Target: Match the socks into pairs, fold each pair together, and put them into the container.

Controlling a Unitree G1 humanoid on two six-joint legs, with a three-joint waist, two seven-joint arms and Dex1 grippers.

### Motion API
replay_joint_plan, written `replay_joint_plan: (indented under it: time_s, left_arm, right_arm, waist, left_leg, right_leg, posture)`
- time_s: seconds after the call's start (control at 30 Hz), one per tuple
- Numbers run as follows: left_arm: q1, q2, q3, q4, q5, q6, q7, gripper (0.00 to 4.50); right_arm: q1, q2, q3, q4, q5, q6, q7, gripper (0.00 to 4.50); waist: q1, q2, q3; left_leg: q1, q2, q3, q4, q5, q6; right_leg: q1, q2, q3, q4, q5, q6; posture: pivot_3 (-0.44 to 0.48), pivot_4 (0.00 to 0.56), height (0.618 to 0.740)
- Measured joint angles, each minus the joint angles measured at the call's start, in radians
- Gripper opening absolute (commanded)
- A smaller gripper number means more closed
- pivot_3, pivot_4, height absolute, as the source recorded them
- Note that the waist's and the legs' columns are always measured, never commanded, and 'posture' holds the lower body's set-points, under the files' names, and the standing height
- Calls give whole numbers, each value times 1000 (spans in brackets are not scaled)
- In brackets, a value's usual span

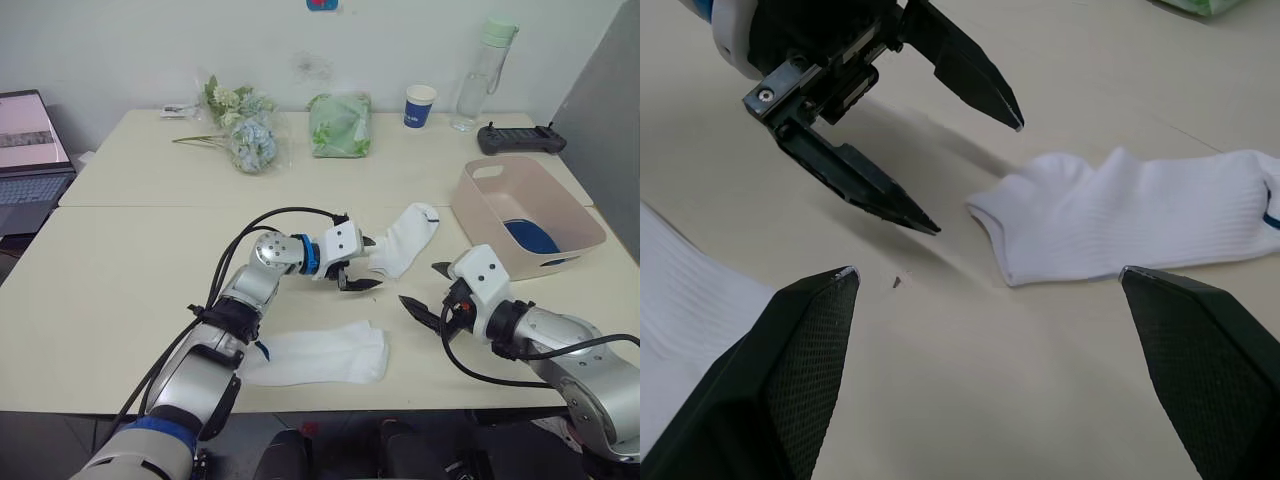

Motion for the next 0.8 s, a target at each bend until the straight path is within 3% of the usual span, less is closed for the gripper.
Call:
replay_joint_plan:
  time_s: [0.33, 0.57, 0.7, 0.8]
  left_arm:
    - [-46, -46, -13, 165, 59, -50, -40, 25]
    - [-50, -68, -6, 224, 82, -107, -7, 25]
    - [-47, -83, 36, 190, 12, -109, -79, 25]
    - [-49, -81, 60, 160, -17, -86, -96, 869]
  right_arm:
    - [46, 1, -2, -14, 24, -2, -27, 4500]
    - [46, 1, -4, -15, 28, -2, -40, 4500]
    - [45, 1, -6, -18, 36, -2, -42, 4500]
    - [45, 1, -7, -19, 46, -2, -43, 4500]
  waist:
    - [-6, 0, 0]
    - [-7, 0, 0]
    - [-8, 0, 0]
    - [-9, 0, 0]
  left_leg:
    - [0, 0, 1, 0, 0, 0]
    - [0, 0, 0, 0, 0, 0]
    - [0, 0, 0, 0, 0, 0]
    - [0, 0, 0, 0, 0, 0]
  right_leg:
    - [0, 0, 0, 0, 0, 0]
    - [0, 0, 0, 0, 0, 0]
    - [0, 0, 0, 0, 0, 0]
    - [0, 0, 0, 1, 0, 0]
  posture:
    - [0, 150, 740]
    - [0, 150, 740]
    - [0, 150, 740]
    - [0, 150, 740]
